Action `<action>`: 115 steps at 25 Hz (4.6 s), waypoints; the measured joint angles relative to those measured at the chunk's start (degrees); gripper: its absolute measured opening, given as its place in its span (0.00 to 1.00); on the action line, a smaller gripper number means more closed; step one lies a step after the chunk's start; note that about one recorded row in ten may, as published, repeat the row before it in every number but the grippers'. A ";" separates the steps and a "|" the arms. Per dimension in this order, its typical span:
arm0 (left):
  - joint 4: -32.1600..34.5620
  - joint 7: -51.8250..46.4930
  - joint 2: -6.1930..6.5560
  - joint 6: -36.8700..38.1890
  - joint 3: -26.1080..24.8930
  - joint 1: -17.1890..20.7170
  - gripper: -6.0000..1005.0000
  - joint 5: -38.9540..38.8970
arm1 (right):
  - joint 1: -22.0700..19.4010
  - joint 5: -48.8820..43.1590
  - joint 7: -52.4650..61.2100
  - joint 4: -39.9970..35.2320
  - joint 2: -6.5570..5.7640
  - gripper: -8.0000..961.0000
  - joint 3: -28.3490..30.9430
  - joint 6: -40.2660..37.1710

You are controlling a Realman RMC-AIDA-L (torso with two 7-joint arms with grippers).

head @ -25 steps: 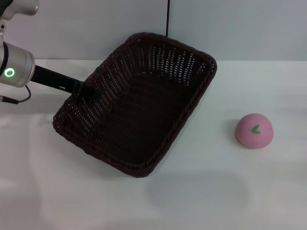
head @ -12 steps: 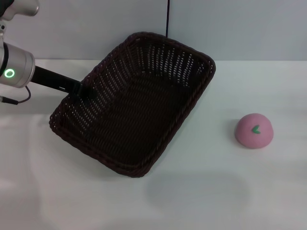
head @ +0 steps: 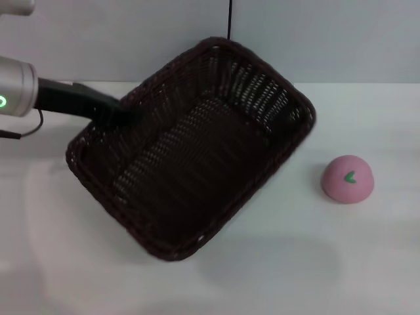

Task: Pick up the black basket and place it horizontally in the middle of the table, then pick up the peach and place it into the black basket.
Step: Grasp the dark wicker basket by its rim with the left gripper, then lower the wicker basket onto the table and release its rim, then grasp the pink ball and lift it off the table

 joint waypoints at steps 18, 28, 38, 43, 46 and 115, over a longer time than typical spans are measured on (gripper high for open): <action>1.05 19.16 0.76 10.73 -12.02 2.27 0.22 -16.41 | 0.18 0.00 0.00 0.34 0.00 0.54 0.00 0.47; 0.89 32.44 1.51 14.10 -11.77 2.36 0.23 -19.05 | 0.27 0.00 0.00 0.78 0.00 0.54 0.00 0.72; 1.10 44.24 0.14 17.14 -11.62 3.08 0.23 -19.37 | 0.53 0.00 0.00 0.87 0.00 0.54 0.00 1.80; 2.54 45.82 0.15 17.35 -7.79 2.92 0.23 -18.95 | 0.68 0.00 0.00 0.92 0.00 0.54 0.00 2.86; 4.03 46.10 0.09 17.31 -5.30 2.75 0.24 -18.31 | 0.40 0.00 -0.01 1.66 0.00 0.54 -0.01 2.93; -9.63 66.45 -0.71 -1.69 6.61 15.73 0.55 -63.80 | -7.70 -2.71 7.38 -6.08 -0.53 0.54 -29.85 -8.65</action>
